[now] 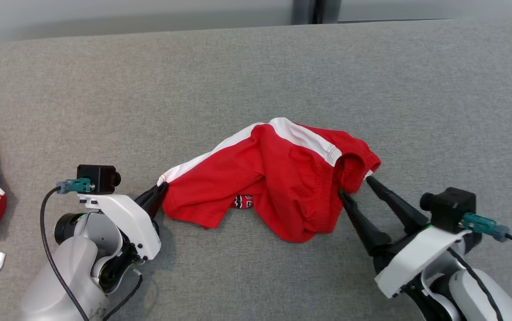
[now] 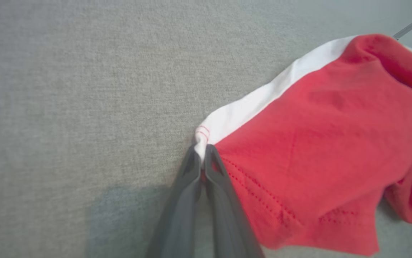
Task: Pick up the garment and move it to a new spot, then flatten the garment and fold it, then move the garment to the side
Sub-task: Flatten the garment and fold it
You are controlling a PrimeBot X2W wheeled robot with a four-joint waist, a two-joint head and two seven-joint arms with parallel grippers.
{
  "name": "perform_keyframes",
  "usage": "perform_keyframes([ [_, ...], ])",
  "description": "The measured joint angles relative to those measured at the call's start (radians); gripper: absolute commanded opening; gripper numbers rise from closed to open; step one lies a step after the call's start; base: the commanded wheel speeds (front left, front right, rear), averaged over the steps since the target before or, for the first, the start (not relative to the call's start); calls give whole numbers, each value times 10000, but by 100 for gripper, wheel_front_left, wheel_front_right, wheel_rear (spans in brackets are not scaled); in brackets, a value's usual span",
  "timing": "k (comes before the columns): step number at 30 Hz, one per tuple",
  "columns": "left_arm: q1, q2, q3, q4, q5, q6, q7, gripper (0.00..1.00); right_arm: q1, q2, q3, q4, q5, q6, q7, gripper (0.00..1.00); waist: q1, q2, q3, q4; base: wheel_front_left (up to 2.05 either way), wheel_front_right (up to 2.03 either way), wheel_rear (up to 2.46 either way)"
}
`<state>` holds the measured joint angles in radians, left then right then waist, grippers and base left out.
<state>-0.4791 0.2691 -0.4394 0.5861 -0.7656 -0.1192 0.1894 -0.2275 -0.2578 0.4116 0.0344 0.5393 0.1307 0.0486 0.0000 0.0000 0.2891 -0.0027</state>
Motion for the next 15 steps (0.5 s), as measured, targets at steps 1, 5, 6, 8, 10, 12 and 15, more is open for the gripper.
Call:
perform_keyframes([
  [1,-33,-25,-40,27,0,-2,-46,0,-131,-42,207,113,211,-2,10,100,0,0,28,53,0,0,0],
  [5,-186,-150,-190,146,4,-29,-178,0,-794,-150,819,662,729,0,-132,100,0,0,143,242,0,0,0],
  [6,-222,-182,-221,180,6,-31,-217,0,-997,-171,922,842,817,0,-171,100,0,0,172,283,0,0,0],
  [8,-275,-242,-284,242,6,-42,-293,0,-1411,-199,1110,1239,1045,-2,-320,100,0,0,222,360,0,0,0],
  [10,-360,-286,-364,295,6,-54,-362,0,-1811,-167,1229,1567,1313,-2,-495,100,0,0,265,427,0,0,0],
  [12,-413,-318,-437,337,8,-77,-451,0,-2129,-178,1327,1864,1526,-2,-644,100,0,0,294,503,0,0,0],
  [15,-468,-339,-487,370,61,-102,-702,0,-2436,-244,1436,2178,1854,-2,-853,27,0,0,341,590,0,0,0],
])
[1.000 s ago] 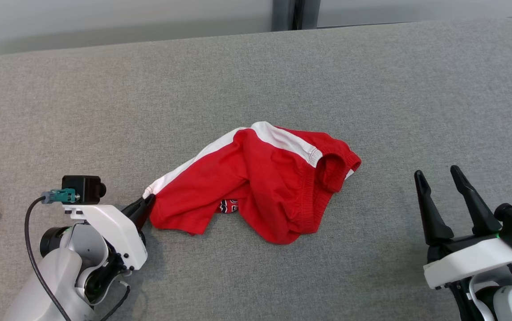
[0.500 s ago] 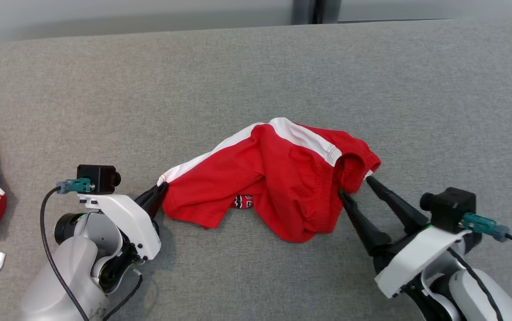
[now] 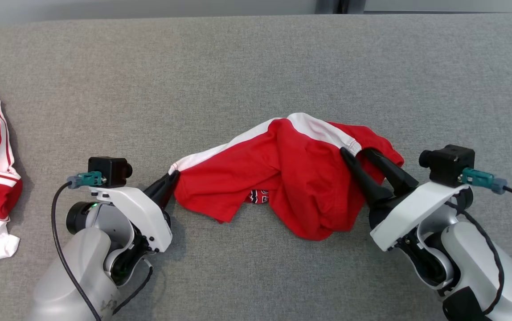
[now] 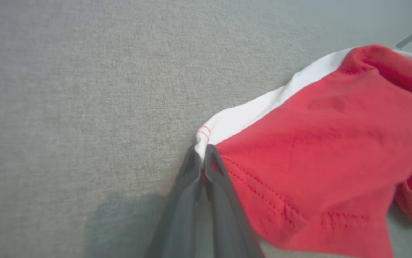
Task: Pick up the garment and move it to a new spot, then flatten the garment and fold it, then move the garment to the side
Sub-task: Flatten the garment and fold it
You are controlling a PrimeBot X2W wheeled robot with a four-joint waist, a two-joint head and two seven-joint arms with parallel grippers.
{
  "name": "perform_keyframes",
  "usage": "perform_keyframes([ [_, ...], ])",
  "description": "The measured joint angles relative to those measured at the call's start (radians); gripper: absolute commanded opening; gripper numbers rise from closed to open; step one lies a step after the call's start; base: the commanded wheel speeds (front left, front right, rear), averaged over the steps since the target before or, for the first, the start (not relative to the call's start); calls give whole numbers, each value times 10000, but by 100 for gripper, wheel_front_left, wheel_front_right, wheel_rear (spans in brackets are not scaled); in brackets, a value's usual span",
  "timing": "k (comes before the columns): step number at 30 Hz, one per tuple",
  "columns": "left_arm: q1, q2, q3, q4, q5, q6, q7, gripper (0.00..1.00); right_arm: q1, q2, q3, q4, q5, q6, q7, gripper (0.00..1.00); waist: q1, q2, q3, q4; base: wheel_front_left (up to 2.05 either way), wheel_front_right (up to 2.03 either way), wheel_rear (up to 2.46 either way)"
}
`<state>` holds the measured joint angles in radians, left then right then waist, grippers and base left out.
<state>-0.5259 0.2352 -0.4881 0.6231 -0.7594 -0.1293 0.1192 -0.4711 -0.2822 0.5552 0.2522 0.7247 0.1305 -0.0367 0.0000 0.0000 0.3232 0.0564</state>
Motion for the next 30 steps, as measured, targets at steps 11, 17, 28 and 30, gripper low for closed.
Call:
perform_keyframes([
  [11,-366,380,585,-934,384,401,-1942,0,-349,-757,-2,-918,1507,0,-803,0,0,0,-85,-34,0,0,0],
  [17,-403,988,986,-3191,853,1124,-2518,0,-590,-1620,-453,-2520,2734,0,-756,0,0,0,-450,-202,0,0,0],
  [28,102,2247,2130,-9384,1651,3154,-1914,0,-874,-2903,-1732,-5149,4815,0,194,0,0,1,-1194,-525,0,0,0],
  [30,102,2357,2190,-9892,1764,3312,-1760,0,-873,-2955,-1879,-5359,4947,0,293,0,0,0,-1227,-542,0,0,0],
])
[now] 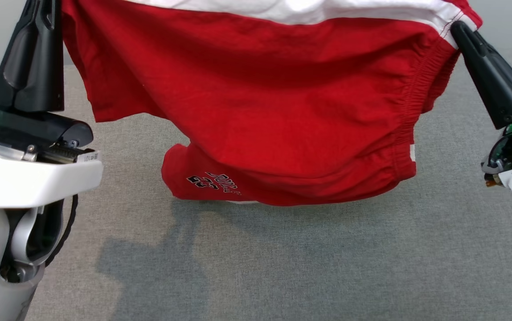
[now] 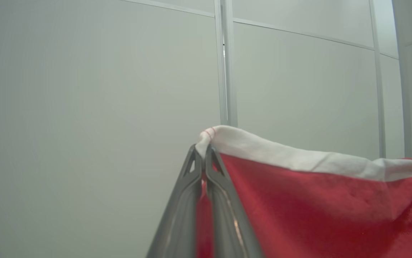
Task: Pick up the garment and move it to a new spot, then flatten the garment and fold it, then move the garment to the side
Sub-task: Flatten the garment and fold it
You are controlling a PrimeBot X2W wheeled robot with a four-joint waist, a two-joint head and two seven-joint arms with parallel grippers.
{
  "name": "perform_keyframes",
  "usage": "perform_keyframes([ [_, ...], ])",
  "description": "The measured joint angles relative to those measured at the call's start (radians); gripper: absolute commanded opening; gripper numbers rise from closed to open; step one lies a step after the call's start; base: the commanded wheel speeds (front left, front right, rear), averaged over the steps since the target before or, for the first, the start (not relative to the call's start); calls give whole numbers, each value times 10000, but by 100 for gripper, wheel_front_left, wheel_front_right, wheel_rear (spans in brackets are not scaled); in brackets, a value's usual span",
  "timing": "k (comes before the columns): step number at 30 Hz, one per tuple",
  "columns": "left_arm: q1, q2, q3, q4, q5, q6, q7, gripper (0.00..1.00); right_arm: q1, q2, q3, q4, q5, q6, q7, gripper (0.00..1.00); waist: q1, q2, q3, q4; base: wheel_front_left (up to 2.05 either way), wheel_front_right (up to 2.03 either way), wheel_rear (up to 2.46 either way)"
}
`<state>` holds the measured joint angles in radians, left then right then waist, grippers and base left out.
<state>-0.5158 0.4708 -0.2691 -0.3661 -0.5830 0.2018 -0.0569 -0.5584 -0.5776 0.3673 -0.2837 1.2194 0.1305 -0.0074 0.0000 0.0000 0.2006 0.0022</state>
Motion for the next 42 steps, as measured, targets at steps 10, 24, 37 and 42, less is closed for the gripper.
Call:
perform_keyframes([
  [10,-440,134,-301,-385,169,27,566,0,-56,136,-226,322,-63,0,157,0,0,1,117,-85,0,0,0],
  [24,-4971,-1127,-938,4959,44,-1164,336,0,-4556,1371,815,4686,-1523,0,188,0,0,0,1396,-99,0,0,0],
  [37,-9559,-2408,-1289,11862,443,-2226,-947,0,-8941,3143,2174,10270,-3078,2,-2445,0,0,0,2376,-65,0,0,0],
  [42,-10371,-2646,-1475,13515,493,-2514,-1168,0,-9554,3728,2134,11580,-3643,2,-2545,0,1,0,2438,-37,0,0,0],
])
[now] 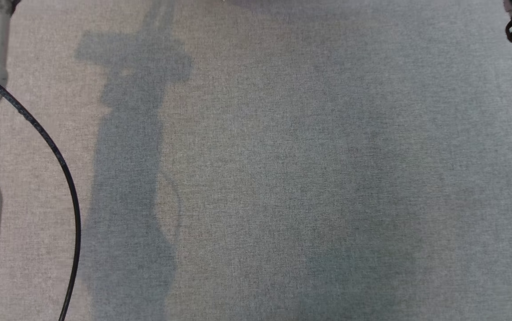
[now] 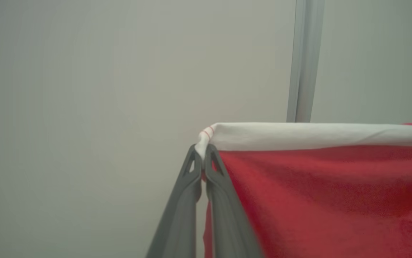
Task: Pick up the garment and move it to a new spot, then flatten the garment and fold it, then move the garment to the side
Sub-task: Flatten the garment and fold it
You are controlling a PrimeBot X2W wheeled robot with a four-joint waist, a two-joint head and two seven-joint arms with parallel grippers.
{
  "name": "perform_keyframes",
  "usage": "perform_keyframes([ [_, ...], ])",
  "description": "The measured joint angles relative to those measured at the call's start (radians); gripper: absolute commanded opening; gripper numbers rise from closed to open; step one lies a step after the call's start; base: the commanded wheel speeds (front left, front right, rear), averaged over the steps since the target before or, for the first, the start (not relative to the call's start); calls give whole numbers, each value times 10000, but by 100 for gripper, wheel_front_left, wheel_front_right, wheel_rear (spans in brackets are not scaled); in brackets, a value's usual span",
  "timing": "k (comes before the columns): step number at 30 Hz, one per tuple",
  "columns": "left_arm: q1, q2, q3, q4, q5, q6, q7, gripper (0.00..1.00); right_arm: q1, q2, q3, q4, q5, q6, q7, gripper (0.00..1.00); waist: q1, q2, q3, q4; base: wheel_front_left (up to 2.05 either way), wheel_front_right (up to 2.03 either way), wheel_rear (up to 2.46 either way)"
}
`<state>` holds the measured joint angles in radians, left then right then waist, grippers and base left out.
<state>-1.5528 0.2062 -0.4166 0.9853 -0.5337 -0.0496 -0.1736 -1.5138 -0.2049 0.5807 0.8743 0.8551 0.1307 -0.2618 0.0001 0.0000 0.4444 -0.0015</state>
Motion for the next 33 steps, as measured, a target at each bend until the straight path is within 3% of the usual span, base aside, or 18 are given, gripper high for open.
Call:
perform_keyframes([
  [7,-50,-493,-272,1172,-77,-514,-382,0,273,94,437,380,-61,0,-25,0,0,0,557,145,0,0,0],
  [13,1105,-746,-190,554,-268,-717,-838,0,1620,-472,1003,-782,604,0,-25,0,0,0,1048,335,0,0,0],
  [24,7180,-117,1277,-5390,936,-265,-869,0,6055,-1735,1122,-4240,1425,-2,-27,0,0,0,557,442,0,0,0],
  [33,11690,399,1438,-8658,1440,523,-734,0,8937,-2387,2038,-5751,1544,0,-25,0,0,0,-502,306,0,0,0],
])
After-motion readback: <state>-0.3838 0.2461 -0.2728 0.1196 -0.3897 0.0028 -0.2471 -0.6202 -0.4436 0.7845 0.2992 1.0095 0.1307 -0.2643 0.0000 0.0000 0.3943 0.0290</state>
